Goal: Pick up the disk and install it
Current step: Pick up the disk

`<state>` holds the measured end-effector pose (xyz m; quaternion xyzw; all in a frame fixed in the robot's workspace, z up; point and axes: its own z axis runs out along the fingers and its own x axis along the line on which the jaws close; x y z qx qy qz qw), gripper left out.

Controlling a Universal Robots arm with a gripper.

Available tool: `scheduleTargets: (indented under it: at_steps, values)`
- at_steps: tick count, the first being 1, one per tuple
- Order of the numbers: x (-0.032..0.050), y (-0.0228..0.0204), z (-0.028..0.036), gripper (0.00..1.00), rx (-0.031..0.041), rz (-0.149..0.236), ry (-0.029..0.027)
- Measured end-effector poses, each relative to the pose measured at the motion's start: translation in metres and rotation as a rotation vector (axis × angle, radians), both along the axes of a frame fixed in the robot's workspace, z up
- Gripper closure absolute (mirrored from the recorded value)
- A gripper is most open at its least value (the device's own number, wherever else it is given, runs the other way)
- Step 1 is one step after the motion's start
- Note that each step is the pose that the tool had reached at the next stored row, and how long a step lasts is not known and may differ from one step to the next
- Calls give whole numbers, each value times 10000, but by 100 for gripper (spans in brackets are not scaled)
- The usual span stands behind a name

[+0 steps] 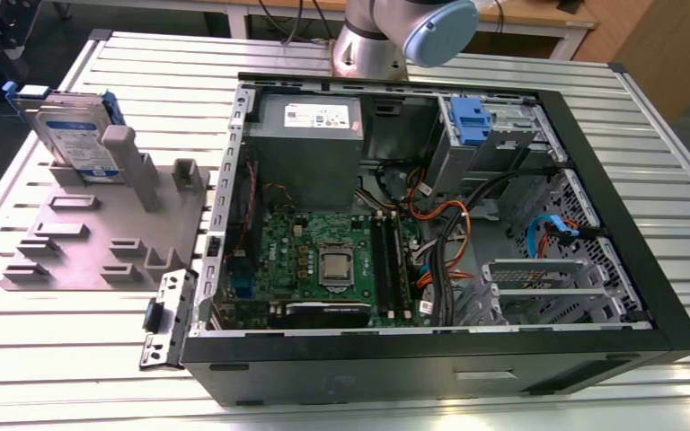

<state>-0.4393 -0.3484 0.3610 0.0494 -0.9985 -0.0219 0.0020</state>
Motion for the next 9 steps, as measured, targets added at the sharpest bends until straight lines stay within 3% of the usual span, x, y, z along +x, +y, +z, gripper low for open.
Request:
scheduleTargets:
  at_steps: [9]
  values:
    - [0,0,0,89,-1,82,0]
